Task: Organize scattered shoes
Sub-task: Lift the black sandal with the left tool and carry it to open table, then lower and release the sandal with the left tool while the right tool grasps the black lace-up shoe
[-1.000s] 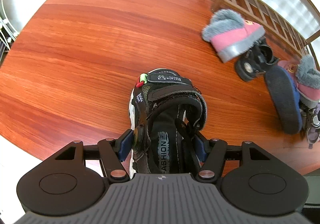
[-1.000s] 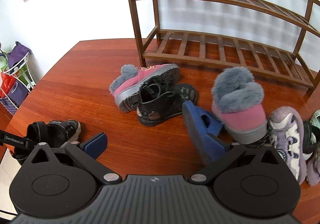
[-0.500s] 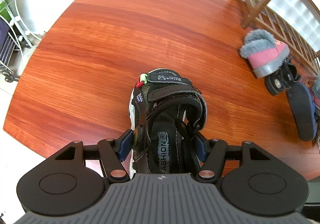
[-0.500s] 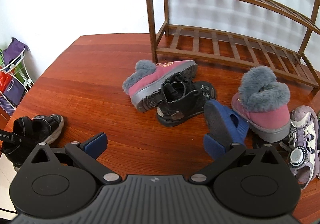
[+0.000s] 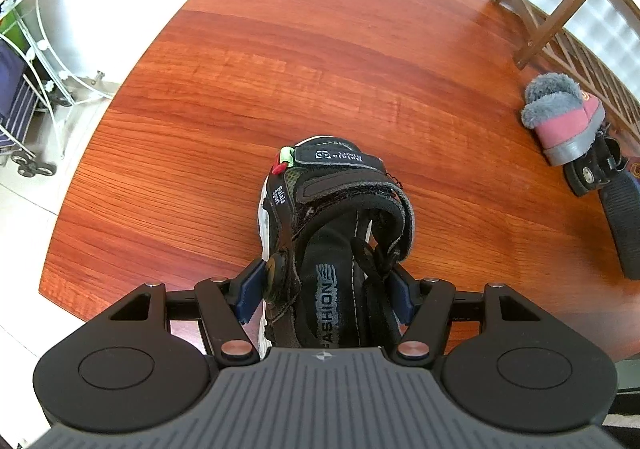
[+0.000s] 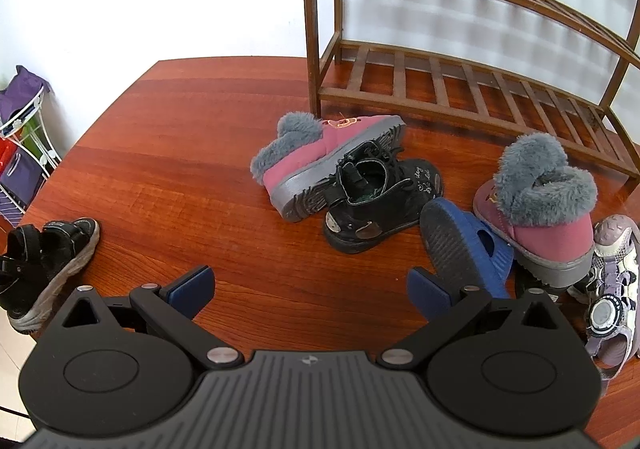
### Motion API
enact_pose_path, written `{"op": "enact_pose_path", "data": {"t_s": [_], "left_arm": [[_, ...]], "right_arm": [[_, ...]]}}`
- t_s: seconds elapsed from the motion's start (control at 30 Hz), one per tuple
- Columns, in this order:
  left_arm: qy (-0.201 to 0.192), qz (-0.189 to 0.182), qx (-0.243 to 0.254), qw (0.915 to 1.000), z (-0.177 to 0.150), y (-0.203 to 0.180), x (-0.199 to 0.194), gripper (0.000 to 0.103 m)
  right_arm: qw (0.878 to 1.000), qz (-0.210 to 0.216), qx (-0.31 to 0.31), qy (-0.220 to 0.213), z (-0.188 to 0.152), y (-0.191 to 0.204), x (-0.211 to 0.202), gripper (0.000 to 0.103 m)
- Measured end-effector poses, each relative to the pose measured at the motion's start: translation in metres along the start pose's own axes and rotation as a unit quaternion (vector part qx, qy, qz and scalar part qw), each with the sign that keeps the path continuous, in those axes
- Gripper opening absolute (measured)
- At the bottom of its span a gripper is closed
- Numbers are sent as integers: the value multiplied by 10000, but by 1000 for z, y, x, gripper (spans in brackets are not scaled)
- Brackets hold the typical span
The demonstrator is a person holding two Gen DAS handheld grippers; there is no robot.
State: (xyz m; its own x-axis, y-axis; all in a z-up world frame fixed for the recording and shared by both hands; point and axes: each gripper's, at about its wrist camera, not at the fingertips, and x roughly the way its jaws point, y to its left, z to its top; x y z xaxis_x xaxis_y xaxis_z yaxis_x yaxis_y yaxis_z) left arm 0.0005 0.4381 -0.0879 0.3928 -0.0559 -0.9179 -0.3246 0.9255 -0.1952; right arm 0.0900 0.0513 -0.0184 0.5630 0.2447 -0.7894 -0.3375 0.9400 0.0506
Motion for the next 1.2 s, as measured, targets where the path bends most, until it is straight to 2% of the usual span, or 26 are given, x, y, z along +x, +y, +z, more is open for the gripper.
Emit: {"op": "enact_pose_path", "data": {"t_s": [0.43, 0.5, 0.6, 0.83, 1.0, 1.07, 1.2], "left_arm": [[313, -98, 143, 9994, -11, 0, 17, 76], [268, -136, 203, 9993, -12, -2, 16, 84], [154, -202, 171, 9995, -9, -2, 11, 90], [-124, -171, 57, 9998, -5, -3, -7, 93], [-306, -128, 113, 9994, -7, -9, -23, 96], [-309, -86, 79, 9995, -8, -9, -26, 96], [-358, -80, -88, 9993, -12, -9, -34, 96]], "right_arm": [[9997, -64, 174, 157, 14, -7, 18, 103], [9995, -83, 273, 169, 18, -11, 20, 103], [9990, -97, 394, 174, 24, -17, 24, 103], [9975, -146, 653, 240, 49, -34, 43, 103], [9989, -169, 364, 239, 68, -38, 60, 102], [9994, -141, 200, 235, 71, -36, 65, 94], [9992, -37, -173, 345, 73, -31, 79, 90]]}}
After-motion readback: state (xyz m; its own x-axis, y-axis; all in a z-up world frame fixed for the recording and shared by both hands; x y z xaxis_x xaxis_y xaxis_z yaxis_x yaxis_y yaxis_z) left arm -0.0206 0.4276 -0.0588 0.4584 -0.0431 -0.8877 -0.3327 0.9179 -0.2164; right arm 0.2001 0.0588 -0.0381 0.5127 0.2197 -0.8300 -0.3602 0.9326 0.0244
